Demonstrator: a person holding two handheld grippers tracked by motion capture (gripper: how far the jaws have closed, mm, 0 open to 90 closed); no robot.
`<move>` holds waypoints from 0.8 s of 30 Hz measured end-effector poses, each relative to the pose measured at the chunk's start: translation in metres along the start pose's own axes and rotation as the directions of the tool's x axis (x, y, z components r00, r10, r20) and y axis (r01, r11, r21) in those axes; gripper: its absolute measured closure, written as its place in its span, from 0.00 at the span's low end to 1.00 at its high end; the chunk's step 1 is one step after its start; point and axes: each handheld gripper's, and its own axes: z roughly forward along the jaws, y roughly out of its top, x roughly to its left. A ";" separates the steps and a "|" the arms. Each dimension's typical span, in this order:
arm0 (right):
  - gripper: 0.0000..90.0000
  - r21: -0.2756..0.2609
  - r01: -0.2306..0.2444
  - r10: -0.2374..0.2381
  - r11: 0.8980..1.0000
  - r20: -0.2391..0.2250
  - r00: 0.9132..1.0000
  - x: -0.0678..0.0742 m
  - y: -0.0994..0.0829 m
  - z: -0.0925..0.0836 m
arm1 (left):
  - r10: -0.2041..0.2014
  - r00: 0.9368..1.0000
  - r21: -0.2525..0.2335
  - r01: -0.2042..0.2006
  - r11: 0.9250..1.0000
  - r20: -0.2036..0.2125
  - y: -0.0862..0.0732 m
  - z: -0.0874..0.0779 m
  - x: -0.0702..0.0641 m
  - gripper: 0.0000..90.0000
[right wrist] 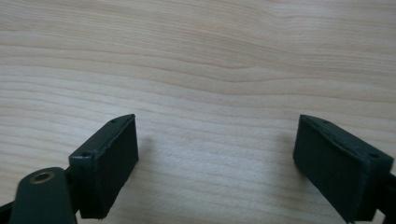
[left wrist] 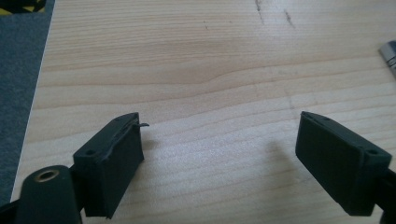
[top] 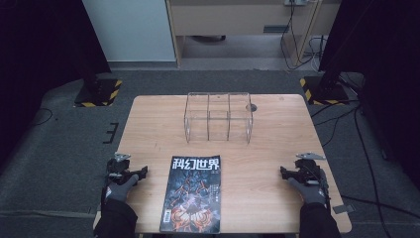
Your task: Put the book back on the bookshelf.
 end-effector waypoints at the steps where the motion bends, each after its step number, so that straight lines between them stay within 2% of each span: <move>1: 0.17 0.009 -0.020 0.021 1.000 -0.025 0.999 0.000 0.002 -0.002 | -0.008 1.000 -0.009 0.008 1.000 0.011 0.001 -0.002 0.000 0.17; 5: 0.19 -0.019 -0.035 0.034 0.999 -0.040 0.999 0.002 0.004 -0.008 | -0.024 0.999 -0.046 0.025 0.999 0.040 0.004 -0.009 -0.003 0.20; 12: 0.18 -0.112 -0.056 0.048 0.992 -0.070 0.996 0.007 0.009 -0.025 | 0.017 0.996 -0.081 -0.009 0.997 0.093 0.006 -0.019 -0.020 0.21; 17: 0.17 -0.140 -0.081 0.068 0.987 -0.095 0.993 0.009 0.012 -0.032 | 0.034 0.993 -0.089 -0.024 0.996 0.114 0.007 -0.022 -0.026 0.21; 24: 0.16 -0.183 -0.049 0.032 0.982 -0.097 0.995 0.017 0.018 -0.042 | 0.034 0.992 -0.100 -0.022 0.995 0.120 0.007 -0.027 -0.031 0.21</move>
